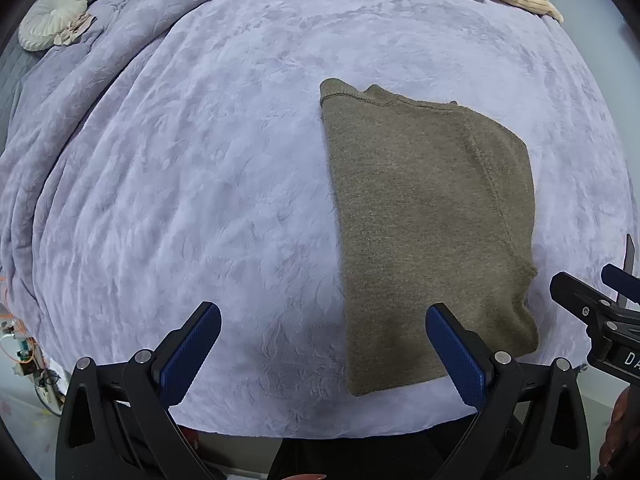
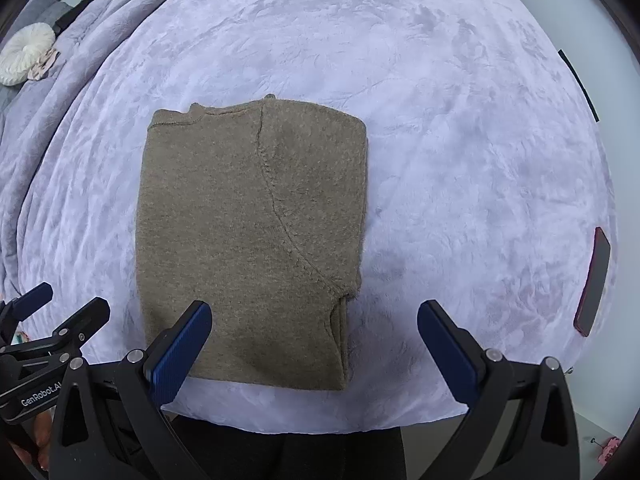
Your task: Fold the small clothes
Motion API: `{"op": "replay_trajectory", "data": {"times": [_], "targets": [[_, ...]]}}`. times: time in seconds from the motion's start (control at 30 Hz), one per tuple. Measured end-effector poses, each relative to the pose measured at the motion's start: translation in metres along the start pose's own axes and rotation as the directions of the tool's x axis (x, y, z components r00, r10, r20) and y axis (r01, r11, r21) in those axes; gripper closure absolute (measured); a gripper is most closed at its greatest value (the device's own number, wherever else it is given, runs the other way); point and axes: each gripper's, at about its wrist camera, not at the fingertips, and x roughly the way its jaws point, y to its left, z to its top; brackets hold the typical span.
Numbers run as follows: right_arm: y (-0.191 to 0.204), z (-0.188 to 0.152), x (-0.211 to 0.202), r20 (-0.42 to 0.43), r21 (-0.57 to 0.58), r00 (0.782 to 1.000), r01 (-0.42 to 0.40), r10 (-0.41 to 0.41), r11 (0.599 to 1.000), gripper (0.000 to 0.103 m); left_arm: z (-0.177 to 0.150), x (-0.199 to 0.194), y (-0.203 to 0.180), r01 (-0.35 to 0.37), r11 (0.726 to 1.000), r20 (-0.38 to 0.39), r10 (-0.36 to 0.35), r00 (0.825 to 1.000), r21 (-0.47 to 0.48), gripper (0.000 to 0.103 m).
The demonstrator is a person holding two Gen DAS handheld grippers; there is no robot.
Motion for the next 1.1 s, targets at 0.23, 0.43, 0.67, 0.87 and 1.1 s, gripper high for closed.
{"op": "replay_trajectory", "data": {"times": [0.23, 0.43, 0.67, 0.87, 1.1], "targets": [[0.0004, 0.0008, 0.0009, 0.003, 0.005, 1.0, 0.014, -0.014, 1.0, 0.001, -0.001, -0.002, -0.0002, -0.015, 1.0, 0.005, 0.015, 1.0, -0.011, 0.0], [0.001, 0.0002, 0.0007, 0.006, 0.001, 1.0, 0.018, -0.018, 1.0, 0.001, -0.0014, -0.0015, 0.0008, -0.017, 1.0, 0.003, 0.017, 1.0, -0.018, 0.0], [0.0026, -0.0007, 0.0001, 0.008, -0.001, 1.0, 0.022, -0.022, 1.0, 0.001, -0.0021, -0.002, -0.0003, -0.021, 1.0, 0.007, 0.021, 1.0, -0.015, 0.0], [0.0041, -0.0007, 0.0007, 0.005, -0.005, 1.0, 0.024, -0.024, 1.0, 0.001, -0.0019, -0.0015, -0.0005, -0.023, 1.0, 0.005, 0.023, 1.0, -0.017, 0.0], [0.0056, -0.0017, 0.0022, 0.002, -0.009, 1.0, 0.029, -0.029, 1.0, 0.001, -0.0019, -0.0011, -0.0002, -0.019, 1.0, 0.004, 0.02, 1.0, -0.017, 0.0]]}}
